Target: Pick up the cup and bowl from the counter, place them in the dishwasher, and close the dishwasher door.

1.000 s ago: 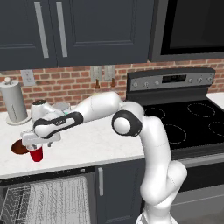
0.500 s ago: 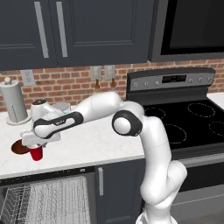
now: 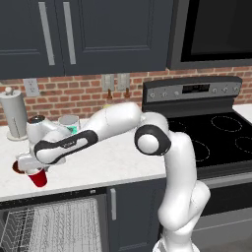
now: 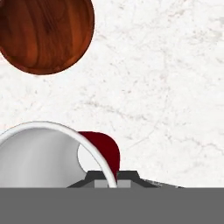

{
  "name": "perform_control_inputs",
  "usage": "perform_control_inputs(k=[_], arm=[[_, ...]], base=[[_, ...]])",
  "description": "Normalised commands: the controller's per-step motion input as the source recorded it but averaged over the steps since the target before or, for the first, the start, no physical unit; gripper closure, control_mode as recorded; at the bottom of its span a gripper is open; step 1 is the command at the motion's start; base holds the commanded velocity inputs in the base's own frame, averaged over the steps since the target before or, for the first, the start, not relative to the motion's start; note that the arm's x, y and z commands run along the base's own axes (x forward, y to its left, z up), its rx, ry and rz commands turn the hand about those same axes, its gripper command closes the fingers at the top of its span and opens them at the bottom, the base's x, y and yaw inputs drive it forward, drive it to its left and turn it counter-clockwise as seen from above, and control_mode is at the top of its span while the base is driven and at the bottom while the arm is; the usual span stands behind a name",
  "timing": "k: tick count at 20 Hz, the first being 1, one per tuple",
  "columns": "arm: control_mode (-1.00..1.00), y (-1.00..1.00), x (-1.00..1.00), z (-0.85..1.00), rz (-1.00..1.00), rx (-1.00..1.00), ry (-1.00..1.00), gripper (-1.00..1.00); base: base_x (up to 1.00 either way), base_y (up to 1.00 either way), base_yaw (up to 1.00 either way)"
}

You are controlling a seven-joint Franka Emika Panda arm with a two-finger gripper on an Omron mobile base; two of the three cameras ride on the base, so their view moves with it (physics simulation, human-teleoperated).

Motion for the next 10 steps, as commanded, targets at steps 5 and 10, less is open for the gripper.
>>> perform_control_inputs(k=[5,10], arm=[[-1.00,-0.01,-0.97,0.40,0.00,0.05,-0.14,1.00],[-1.00,-0.05,-0.59,0.24,0.00,0.06,-0.10,1.00]], base=[[0.00,0.00,0.00],[0.00,0.00,0.00]])
